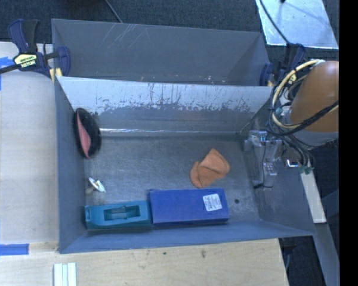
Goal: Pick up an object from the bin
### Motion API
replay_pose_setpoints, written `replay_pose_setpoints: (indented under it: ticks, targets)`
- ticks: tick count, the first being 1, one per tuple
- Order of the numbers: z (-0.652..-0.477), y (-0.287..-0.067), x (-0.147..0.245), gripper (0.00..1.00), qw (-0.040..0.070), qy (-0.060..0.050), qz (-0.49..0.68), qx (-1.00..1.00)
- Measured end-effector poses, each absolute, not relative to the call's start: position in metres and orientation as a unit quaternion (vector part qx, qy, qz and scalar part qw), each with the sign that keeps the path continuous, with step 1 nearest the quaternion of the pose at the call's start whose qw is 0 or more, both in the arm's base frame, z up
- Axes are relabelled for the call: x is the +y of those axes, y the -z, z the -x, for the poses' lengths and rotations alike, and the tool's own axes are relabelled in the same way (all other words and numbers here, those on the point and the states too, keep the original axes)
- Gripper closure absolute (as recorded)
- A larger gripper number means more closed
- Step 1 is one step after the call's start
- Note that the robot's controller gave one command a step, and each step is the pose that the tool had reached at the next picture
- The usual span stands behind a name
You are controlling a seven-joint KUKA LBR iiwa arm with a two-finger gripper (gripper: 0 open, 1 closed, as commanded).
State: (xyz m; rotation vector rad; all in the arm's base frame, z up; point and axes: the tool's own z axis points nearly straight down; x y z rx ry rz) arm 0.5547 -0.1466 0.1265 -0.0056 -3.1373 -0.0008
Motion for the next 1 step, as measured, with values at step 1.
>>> replay_pose_setpoints:
  ticks: [1]
  targets:
    - [-0.5565, -0.1313, -0.1462, 0.00, -0.002, -0.001, 0.000, -1.000]
